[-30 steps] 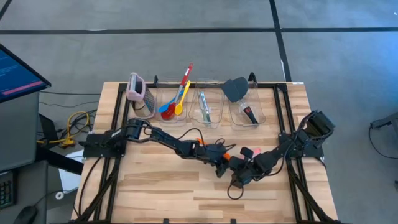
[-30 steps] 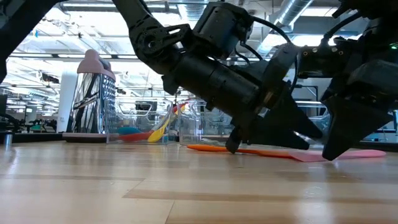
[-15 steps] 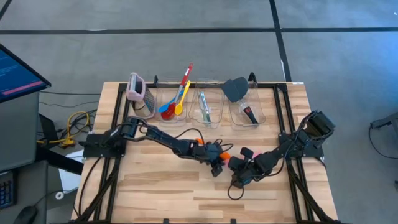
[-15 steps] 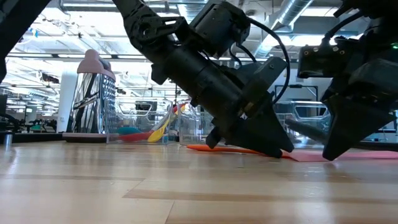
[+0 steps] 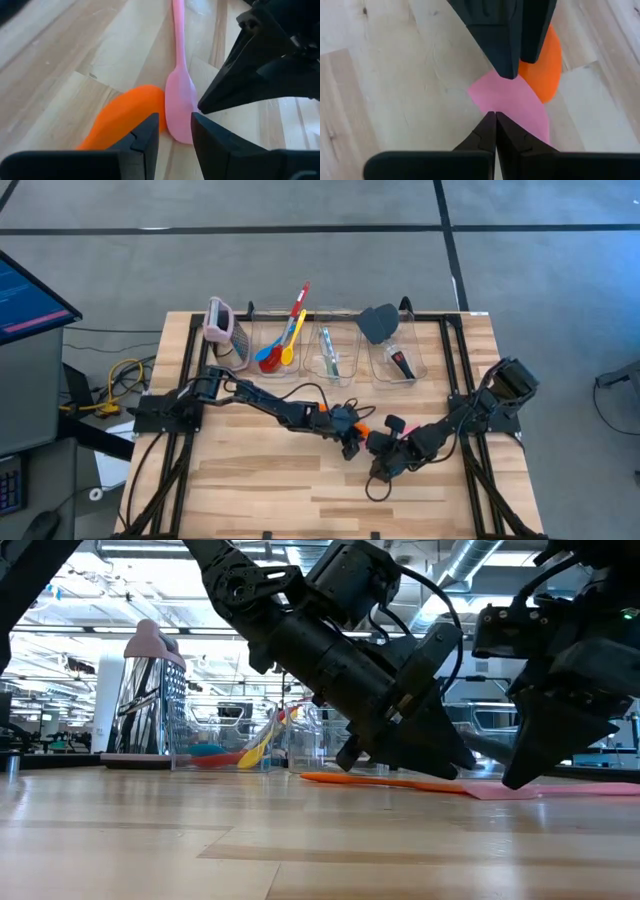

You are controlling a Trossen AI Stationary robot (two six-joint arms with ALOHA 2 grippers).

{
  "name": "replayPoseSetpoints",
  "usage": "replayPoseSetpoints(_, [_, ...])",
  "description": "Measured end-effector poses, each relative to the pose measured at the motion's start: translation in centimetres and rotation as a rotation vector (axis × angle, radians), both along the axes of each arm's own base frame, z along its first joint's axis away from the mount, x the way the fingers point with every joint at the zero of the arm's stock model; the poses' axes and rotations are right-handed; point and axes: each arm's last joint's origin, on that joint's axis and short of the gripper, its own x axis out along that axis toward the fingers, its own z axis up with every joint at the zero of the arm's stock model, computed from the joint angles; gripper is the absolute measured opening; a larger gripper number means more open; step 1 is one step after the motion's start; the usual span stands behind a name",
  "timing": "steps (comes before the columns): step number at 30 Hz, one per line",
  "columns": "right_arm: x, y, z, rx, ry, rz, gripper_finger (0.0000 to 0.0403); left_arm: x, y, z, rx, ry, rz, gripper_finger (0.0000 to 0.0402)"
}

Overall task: Pick & Place Kitchen Items
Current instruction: Put the pink spatula into the right transparent bin

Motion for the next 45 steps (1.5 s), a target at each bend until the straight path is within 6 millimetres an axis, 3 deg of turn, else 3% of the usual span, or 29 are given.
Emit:
replayPoseSetpoints(31, [0.5, -1.9, -0.5, 0.074, 0.058, -0.056, 0.0000, 0.0, -0.1, 0.0, -0.007, -0.006, -0.036, 0.0104])
replayPoseSetpoints(45, [0.5, -1.9, -0.5, 0.070, 0.062, -0.049, 0.0000, -0.3, 1.8, -0.5, -0.124, 0.026, -0.065, 0.0104])
